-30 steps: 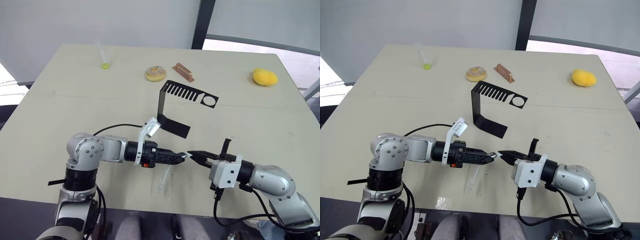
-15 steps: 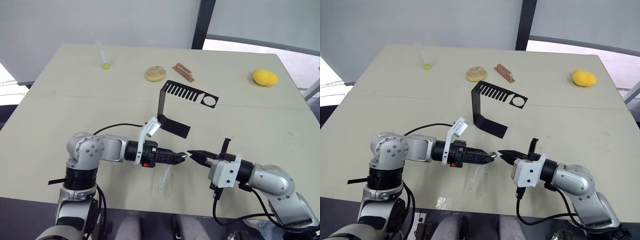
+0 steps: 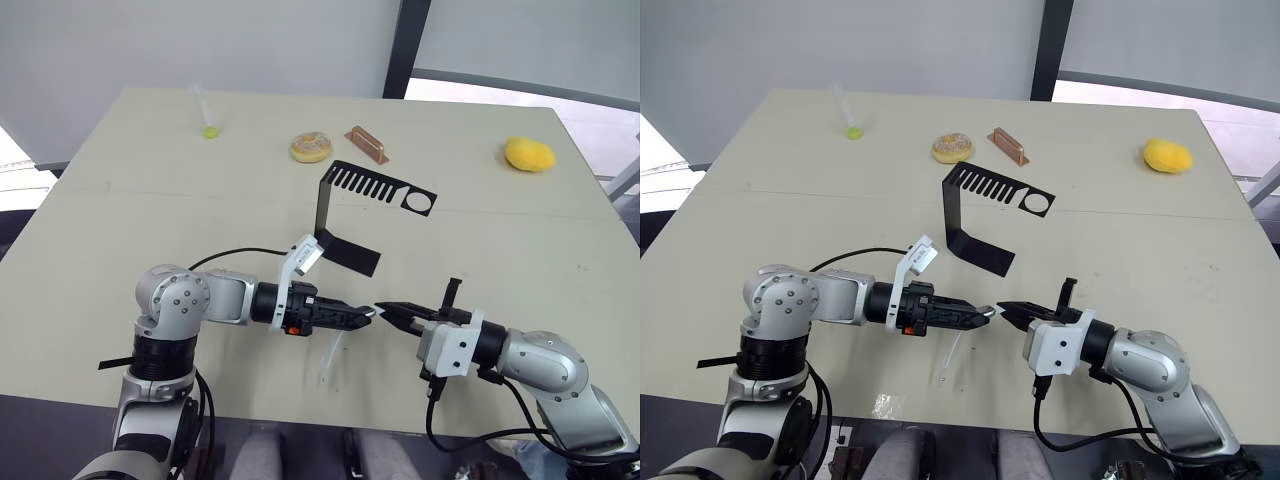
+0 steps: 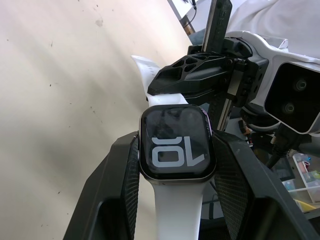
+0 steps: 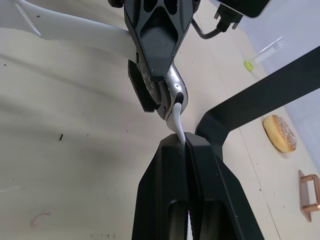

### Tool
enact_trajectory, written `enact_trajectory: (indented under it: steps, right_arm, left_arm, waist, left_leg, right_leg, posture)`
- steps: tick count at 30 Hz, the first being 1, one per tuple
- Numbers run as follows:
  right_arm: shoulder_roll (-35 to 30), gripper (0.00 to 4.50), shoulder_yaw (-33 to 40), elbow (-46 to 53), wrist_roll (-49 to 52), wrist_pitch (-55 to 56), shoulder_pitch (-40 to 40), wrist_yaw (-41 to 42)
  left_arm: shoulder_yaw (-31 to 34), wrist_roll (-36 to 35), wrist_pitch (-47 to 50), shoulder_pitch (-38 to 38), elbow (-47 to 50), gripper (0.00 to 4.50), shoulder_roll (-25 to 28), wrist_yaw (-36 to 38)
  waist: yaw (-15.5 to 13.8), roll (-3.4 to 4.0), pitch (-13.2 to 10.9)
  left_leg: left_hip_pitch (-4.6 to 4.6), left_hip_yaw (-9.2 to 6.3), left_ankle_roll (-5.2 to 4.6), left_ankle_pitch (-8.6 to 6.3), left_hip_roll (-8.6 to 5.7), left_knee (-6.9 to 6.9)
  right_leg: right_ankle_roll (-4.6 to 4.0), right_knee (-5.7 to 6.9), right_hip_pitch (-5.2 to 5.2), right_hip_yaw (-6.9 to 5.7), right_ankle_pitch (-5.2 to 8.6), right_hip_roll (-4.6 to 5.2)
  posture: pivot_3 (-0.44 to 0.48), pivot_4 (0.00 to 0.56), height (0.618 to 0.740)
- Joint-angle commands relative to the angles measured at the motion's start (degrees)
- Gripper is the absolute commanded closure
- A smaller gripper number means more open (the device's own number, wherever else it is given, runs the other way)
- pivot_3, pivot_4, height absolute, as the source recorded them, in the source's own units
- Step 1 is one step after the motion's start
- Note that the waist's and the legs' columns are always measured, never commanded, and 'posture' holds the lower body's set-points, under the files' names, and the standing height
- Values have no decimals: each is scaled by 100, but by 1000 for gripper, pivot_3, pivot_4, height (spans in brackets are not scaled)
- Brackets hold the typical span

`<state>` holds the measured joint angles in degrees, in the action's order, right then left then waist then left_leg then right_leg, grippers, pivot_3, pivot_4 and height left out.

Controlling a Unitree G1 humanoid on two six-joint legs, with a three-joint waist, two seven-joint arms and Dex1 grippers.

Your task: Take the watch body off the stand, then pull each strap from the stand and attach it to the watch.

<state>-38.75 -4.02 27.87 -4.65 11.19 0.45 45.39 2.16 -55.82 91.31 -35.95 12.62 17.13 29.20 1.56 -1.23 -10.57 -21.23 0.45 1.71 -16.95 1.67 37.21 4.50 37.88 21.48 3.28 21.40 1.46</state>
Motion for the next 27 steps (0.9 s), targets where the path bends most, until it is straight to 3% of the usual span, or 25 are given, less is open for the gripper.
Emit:
enact_trajectory:
  steps: [1,27]
  right_arm:
    - [74,4500,-181,347,130,152,-41,-28]
    - [-1,4500,-93,369,91,110,15,15]
  left_arm:
    - [-186,-135,-77,-125,256,2890,-286,49]
    - [-179,133,-182,-122,230,2890,-340,-18]
  waist:
    - [-1,0,0]
    - [-1,0,0]
  left_leg:
    - [0,0,0,0,0,0]
    - [0,0,0,0,0,0]
  right_leg:
    - [0,0,0,0,0,0]
    - [0,0,0,0,0,0]
  posture:
    - [0,150,740]
    - [0,150,740]
